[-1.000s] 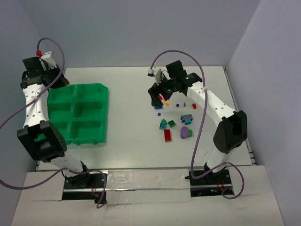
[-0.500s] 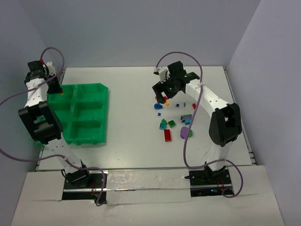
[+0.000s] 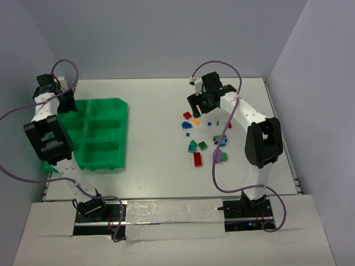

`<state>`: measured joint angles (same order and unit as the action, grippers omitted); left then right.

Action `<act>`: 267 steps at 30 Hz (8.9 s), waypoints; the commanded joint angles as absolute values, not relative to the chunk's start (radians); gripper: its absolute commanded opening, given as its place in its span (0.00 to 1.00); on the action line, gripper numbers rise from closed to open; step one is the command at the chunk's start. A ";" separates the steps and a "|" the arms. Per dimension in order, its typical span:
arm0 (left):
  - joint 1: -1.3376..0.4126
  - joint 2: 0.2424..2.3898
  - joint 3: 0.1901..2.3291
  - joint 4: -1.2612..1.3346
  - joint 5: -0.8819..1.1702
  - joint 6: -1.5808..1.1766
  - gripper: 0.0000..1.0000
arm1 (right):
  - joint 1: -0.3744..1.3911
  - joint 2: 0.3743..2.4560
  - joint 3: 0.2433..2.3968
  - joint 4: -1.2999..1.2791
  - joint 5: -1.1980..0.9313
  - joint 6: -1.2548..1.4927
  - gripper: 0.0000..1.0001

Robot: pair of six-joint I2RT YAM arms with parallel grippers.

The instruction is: Sort the legos into containers by color

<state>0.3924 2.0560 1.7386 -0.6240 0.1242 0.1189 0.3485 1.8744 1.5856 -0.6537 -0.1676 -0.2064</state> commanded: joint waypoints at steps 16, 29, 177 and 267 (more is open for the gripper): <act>0.325 1.910 1.779 -0.589 0.201 0.114 0.62 | 0.362 2.122 1.683 -0.574 -0.081 -0.200 0.58; 0.314 1.887 1.810 -0.609 0.238 0.088 0.63 | 0.390 2.184 1.686 -0.560 -0.044 -0.230 0.44; 0.299 1.900 1.823 -0.676 0.347 -0.086 0.86 | 0.273 2.426 2.142 -0.703 -0.233 -0.499 0.54; -0.560 1.675 1.391 -0.222 0.177 -0.476 0.71 | 0.376 1.816 1.176 0.122 -0.771 1.846 0.00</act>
<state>-0.5503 1.6955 1.4132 -0.2395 0.1866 -0.4510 0.3608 1.8587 1.1981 0.0210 -0.7397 1.7572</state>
